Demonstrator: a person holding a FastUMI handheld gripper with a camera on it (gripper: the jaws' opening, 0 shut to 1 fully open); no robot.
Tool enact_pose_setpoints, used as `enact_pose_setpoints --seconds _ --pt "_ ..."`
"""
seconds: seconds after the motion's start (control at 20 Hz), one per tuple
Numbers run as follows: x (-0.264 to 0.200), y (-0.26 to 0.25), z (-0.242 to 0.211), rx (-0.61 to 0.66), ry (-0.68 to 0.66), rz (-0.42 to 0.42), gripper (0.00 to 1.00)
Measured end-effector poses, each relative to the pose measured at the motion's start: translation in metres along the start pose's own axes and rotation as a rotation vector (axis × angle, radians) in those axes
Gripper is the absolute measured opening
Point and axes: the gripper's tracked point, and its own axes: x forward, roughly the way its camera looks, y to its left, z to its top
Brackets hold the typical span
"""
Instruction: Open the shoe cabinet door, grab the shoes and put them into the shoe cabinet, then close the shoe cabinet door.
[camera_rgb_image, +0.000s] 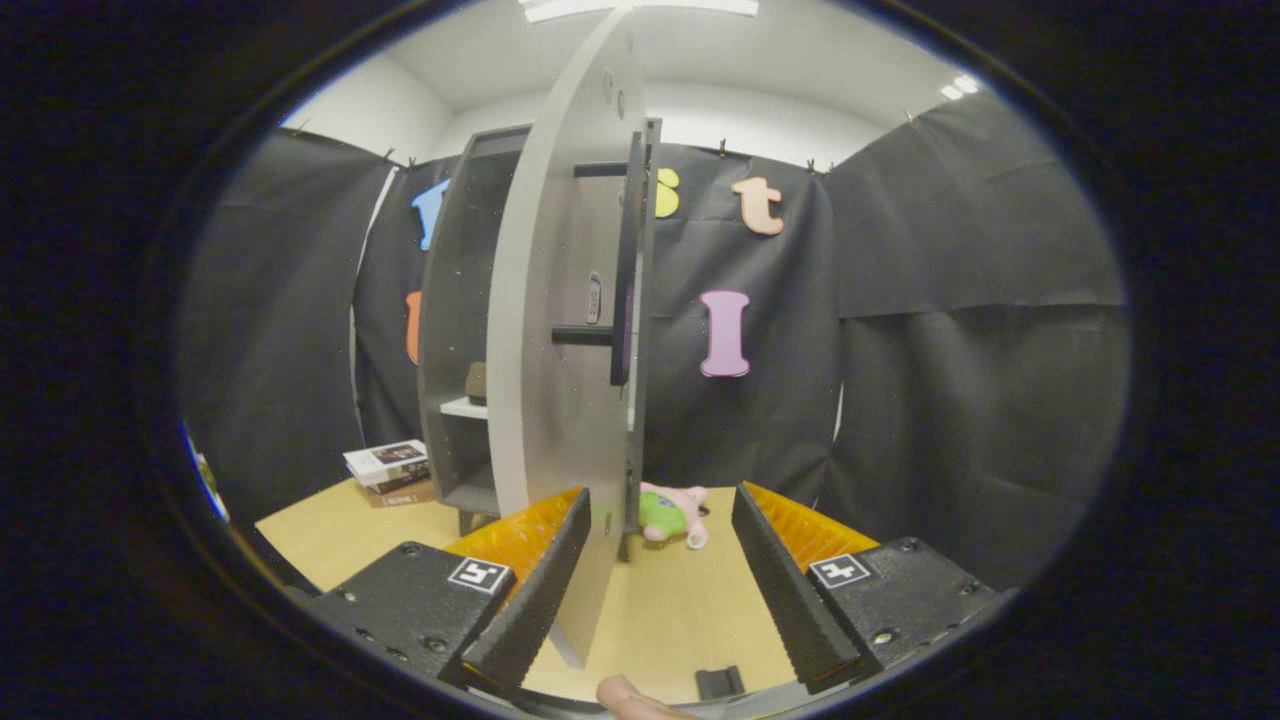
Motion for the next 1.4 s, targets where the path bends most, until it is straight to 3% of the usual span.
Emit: enact_pose_setpoints --seconds 0.65,0.9,1.15,1.4 --pt "0.015 0.078 -0.001 0.023 -0.072 -0.01 0.94" --pt "0.036 0.106 -0.004 0.099 -0.071 0.013 0.94" --pt "0.077 0.126 0.015 0.079 -0.163 -0.045 0.94" --pt "0.11 0.165 0.008 0.088 -0.162 0.077 0.94"
